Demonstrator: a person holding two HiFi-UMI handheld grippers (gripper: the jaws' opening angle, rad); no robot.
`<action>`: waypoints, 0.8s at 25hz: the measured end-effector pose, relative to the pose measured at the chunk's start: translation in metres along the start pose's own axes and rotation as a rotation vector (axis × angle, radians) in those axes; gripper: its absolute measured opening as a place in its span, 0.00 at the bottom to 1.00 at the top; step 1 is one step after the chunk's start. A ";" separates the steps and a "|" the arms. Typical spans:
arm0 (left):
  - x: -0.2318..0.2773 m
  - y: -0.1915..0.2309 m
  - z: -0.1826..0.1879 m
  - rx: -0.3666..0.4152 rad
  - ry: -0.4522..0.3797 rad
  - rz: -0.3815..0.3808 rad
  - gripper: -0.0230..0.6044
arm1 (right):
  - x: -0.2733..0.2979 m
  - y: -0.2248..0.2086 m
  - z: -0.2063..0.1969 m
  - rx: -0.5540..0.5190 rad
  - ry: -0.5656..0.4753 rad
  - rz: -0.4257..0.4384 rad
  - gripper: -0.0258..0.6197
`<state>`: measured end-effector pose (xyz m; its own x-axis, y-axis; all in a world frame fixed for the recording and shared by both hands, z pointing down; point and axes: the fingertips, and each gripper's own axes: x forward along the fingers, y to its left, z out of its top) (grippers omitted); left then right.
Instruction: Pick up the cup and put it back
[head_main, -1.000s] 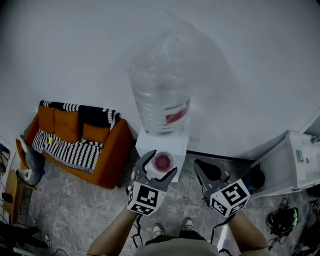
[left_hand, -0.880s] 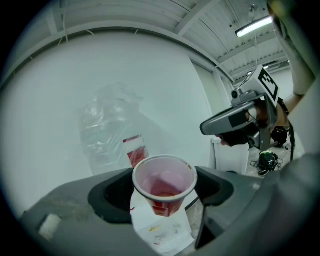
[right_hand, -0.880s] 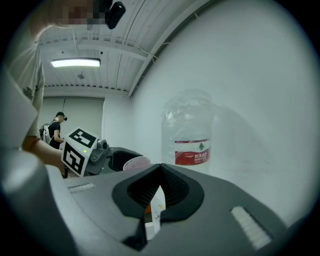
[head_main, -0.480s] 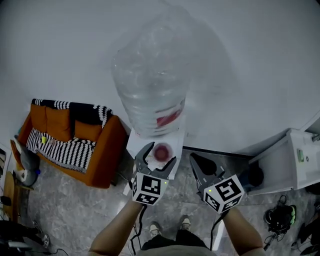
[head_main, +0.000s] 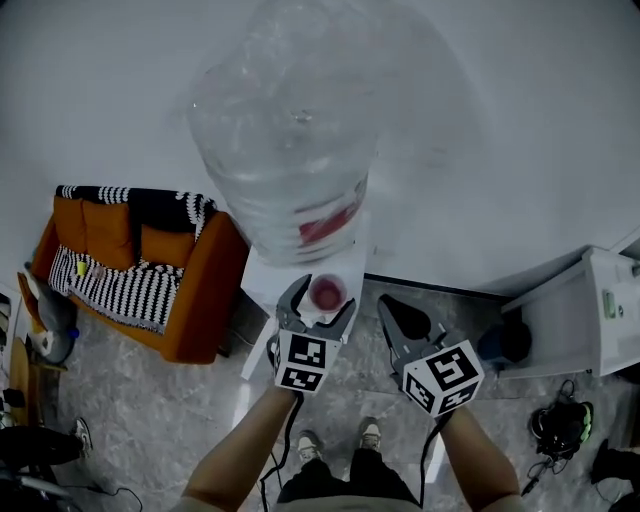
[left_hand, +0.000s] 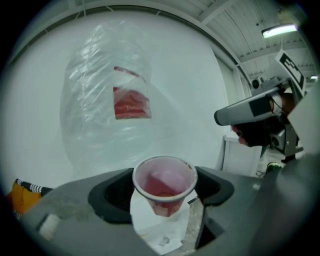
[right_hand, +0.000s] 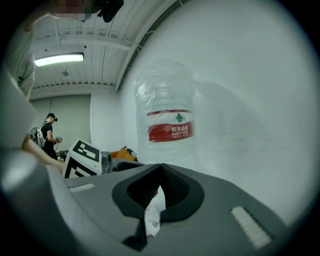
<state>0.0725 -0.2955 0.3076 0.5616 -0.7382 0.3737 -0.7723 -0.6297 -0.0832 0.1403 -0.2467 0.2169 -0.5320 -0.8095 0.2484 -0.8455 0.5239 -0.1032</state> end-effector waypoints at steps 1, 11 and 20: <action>0.005 0.000 -0.003 -0.005 0.004 -0.001 0.64 | 0.002 -0.002 -0.005 0.004 0.007 0.000 0.04; 0.046 0.007 -0.036 -0.008 0.045 -0.005 0.64 | 0.013 -0.021 -0.047 0.061 0.052 -0.013 0.04; 0.066 0.009 -0.051 -0.052 0.060 -0.004 0.64 | 0.010 -0.031 -0.071 0.101 0.092 -0.024 0.04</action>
<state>0.0876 -0.3378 0.3782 0.5469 -0.7191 0.4287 -0.7856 -0.6178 -0.0340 0.1645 -0.2520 0.2904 -0.5092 -0.7914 0.3383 -0.8606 0.4718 -0.1918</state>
